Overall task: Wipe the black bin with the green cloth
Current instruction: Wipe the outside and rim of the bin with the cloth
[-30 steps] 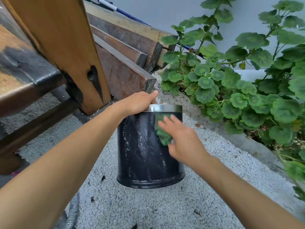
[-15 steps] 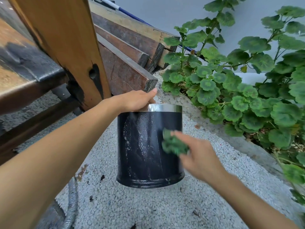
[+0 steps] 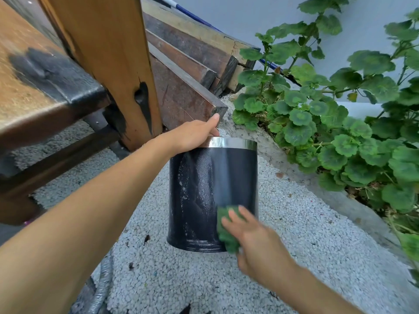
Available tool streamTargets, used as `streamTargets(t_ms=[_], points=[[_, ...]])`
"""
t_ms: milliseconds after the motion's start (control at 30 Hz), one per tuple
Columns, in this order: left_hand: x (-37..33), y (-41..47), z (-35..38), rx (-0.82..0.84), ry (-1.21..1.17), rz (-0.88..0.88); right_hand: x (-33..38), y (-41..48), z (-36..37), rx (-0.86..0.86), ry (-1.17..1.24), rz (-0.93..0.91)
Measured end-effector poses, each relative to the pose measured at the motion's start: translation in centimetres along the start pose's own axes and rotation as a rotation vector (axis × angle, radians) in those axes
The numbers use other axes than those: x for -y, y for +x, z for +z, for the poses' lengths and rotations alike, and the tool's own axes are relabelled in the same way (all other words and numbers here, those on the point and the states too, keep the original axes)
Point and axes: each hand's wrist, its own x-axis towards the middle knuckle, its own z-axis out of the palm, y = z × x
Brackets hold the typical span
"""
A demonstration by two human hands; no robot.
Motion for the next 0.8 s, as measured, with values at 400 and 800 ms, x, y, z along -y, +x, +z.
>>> streamTargets(t_ms=[400, 800], points=[[-0.3, -2.3, -0.7, 0.157, 0.033, 0.164, -2.2, 4.8, -10.8, -0.059, 0.397, -0.011], [4.5, -4.5, -3.2, 0.161, 0.257, 0.312, -4.1, 9.9, -16.0, 0.278, 0.290, 0.160]])
